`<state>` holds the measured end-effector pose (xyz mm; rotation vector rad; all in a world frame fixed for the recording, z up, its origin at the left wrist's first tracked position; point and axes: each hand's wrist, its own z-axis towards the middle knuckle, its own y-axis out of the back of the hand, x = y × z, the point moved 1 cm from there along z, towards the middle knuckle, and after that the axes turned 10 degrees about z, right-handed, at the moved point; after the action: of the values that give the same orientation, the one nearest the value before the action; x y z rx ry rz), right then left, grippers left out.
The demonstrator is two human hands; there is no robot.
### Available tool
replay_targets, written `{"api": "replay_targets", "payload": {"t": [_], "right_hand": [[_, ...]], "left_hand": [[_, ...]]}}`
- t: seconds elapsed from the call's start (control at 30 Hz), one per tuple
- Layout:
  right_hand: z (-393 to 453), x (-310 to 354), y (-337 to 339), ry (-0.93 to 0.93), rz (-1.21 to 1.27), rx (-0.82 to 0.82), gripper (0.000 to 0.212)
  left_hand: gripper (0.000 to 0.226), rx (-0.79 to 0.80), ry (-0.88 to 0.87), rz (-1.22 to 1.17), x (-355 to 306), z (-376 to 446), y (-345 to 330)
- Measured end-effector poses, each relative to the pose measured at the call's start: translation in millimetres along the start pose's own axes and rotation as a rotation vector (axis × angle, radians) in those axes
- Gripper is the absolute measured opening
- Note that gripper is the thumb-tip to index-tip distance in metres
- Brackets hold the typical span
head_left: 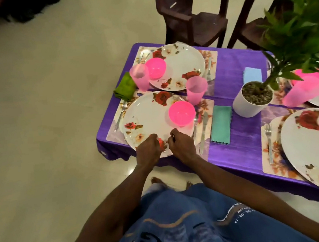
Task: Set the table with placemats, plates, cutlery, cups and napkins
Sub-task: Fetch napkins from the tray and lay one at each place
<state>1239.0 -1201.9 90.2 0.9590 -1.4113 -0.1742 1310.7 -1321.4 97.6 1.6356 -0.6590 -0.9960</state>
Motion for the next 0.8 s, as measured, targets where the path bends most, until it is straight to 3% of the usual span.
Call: {"api": "replay_targets", "payload": {"t": [0.17, 0.33, 0.57, 0.8], "right_hand": [[15.3, 28.3, -21.4, 0.038, 0.028, 0.004, 0.019], [43.0, 53.6, -41.3, -0.013, 0.053, -0.103, 0.021], [71.8, 88.2, -91.7, -0.204, -0.014, -0.381, 0.019], [17.4, 139.0, -150.7, -0.530, -0.034, -0.676, 0.023]], "left_hand": [[0.029, -0.075, 0.002, 0.000, 18.4, 22.6, 18.4], [0.022, -0.167, -0.163, 0.036, 51.3, 62.6, 27.9], [0.012, -0.079, -0.564, 0.057, 103.5, 134.0, 29.0], [0.019, 0.059, -0.911, -0.027, 162.7, 132.0, 50.4]]}}
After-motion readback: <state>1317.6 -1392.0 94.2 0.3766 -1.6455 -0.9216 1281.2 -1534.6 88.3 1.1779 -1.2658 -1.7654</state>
